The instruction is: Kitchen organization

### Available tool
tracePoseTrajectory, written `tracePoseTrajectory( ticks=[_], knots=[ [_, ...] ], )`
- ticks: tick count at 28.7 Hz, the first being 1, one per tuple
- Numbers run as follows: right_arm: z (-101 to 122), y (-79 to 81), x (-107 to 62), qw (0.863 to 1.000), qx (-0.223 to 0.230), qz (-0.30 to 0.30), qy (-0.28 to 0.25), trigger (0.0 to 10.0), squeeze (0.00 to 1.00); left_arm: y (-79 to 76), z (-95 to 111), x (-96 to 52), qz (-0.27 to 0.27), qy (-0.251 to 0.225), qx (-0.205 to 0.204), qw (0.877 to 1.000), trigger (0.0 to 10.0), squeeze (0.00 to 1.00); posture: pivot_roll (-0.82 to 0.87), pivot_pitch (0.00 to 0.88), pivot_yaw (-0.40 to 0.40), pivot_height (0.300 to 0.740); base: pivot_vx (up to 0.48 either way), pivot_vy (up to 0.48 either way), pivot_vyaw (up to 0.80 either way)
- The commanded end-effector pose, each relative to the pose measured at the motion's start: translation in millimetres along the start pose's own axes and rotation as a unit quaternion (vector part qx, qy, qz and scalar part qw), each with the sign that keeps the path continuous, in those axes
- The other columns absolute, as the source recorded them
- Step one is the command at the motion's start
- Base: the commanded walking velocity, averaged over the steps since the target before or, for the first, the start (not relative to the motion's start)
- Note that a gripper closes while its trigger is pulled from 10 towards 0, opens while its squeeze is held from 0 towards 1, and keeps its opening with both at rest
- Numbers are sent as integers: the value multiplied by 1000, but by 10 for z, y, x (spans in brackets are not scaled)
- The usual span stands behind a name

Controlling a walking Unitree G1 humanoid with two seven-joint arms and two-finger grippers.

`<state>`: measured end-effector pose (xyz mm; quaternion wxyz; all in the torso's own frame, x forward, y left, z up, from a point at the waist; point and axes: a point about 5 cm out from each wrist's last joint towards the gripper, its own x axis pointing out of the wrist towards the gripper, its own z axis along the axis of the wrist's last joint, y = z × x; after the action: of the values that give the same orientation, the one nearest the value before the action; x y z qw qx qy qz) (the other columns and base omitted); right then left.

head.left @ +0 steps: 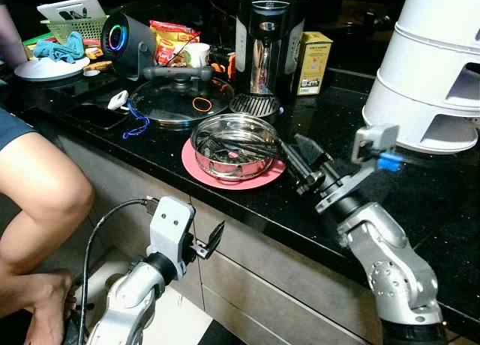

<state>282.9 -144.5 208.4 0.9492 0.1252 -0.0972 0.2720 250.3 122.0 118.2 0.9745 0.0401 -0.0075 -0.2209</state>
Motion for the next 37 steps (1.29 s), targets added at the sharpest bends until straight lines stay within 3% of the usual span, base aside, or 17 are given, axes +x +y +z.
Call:
tracePoseTrajectory(
  ticks=[1,10,37],
  knots=[
    [-60,-47,-28,999,-28,0,25,10000,0,10,30,-1,0,-6,10,1000,10000,0,-50,0,3,740,0,0,0],
    [-129,-175,-74,996,-61,-24,61,10000,0,11,31,3,-1,-5,12,1000,10000,0,-49,0,1,740,0,0,0],
    [-241,-8,10,999,-6,-14,30,10000,0,-3,12,0,-2,-2,14,1000,10000,0,-47,0,-1,740,0,0,0]
  ],
)
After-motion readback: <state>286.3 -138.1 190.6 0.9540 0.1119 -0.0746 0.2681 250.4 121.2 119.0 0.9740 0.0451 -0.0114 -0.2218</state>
